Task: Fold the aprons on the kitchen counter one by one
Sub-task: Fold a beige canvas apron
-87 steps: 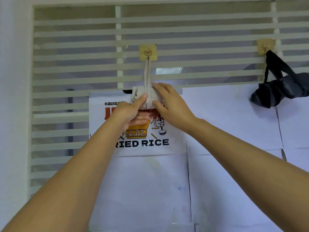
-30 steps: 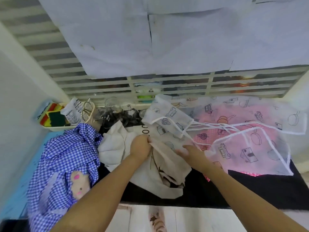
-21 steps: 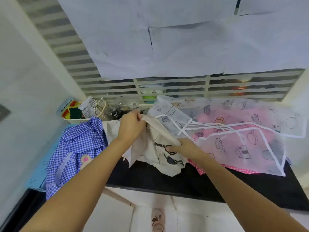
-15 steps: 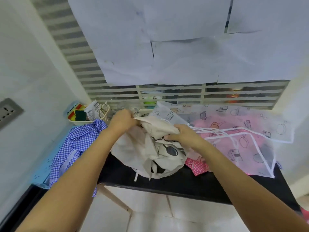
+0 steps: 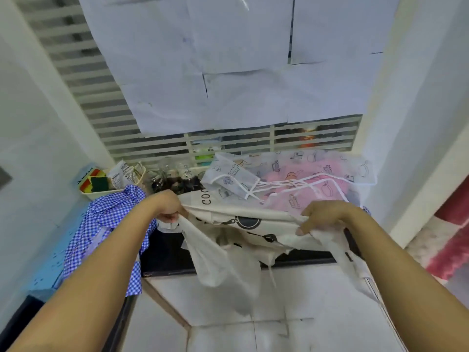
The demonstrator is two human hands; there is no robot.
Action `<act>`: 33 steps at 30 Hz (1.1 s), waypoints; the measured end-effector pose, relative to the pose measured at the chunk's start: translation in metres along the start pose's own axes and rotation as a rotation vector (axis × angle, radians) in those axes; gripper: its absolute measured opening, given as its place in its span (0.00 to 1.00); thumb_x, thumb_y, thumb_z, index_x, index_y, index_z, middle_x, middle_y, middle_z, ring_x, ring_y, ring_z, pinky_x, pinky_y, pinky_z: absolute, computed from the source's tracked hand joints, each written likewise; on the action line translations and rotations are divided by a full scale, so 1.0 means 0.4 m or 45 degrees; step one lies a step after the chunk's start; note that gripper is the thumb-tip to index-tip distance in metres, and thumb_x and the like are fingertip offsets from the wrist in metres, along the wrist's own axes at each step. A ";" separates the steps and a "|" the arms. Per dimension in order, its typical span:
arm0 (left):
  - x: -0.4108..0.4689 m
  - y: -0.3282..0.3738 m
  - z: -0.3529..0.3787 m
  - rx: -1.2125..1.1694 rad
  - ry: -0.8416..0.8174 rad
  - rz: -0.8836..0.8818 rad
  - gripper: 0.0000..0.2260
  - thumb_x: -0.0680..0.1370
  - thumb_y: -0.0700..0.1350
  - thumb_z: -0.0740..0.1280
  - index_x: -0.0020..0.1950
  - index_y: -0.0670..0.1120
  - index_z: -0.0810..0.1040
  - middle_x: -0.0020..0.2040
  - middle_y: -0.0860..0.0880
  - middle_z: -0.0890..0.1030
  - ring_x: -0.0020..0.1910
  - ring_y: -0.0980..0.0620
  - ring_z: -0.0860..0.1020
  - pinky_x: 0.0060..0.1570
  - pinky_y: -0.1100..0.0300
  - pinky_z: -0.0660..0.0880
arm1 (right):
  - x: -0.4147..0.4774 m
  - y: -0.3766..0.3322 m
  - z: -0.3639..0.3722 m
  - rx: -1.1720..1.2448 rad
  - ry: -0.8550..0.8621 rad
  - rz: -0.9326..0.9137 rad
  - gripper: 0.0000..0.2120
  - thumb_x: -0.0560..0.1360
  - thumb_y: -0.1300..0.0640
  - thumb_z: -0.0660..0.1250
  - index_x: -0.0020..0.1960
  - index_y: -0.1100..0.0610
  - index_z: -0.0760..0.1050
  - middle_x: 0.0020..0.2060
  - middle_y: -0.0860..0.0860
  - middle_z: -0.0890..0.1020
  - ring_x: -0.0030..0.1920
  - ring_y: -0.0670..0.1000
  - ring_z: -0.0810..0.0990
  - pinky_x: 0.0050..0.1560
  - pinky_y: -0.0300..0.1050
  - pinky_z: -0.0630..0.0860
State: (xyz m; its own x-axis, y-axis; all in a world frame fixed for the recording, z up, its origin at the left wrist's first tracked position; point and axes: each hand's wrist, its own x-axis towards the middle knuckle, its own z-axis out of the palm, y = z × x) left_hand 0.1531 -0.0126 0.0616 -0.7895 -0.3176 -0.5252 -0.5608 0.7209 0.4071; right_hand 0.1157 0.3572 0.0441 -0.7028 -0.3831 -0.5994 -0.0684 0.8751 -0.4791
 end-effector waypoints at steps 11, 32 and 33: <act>-0.067 0.011 0.233 0.094 -0.207 0.381 0.11 0.75 0.36 0.69 0.36 0.41 0.70 0.26 0.45 0.73 0.21 0.52 0.73 0.22 0.63 0.73 | -0.387 0.108 0.158 1.203 0.109 -0.460 0.30 0.54 0.50 0.83 0.52 0.58 0.82 0.43 0.59 0.81 0.40 0.55 0.79 0.38 0.42 0.74; -0.334 0.215 0.424 -0.289 -0.651 1.066 0.03 0.75 0.39 0.63 0.48 0.43 0.74 0.33 0.50 0.77 0.31 0.54 0.73 0.31 0.64 0.69 | -0.374 0.137 0.250 1.219 0.575 0.120 0.10 0.71 0.70 0.69 0.51 0.64 0.74 0.44 0.62 0.83 0.42 0.55 0.84 0.46 0.43 0.82; -0.328 0.218 0.415 -0.275 -0.626 1.059 0.04 0.78 0.36 0.60 0.47 0.44 0.72 0.29 0.52 0.75 0.27 0.57 0.71 0.28 0.66 0.68 | -0.375 0.150 0.251 1.078 0.641 0.184 0.12 0.71 0.69 0.70 0.52 0.63 0.72 0.44 0.61 0.83 0.42 0.55 0.84 0.45 0.44 0.81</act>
State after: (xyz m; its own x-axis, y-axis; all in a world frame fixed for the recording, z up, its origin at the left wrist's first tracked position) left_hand 0.2493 0.1942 0.0418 -0.7885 0.5656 -0.2418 0.0534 0.4546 0.8891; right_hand 0.2880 0.4375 0.0408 -0.8962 0.0524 -0.4405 0.4320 0.3286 -0.8399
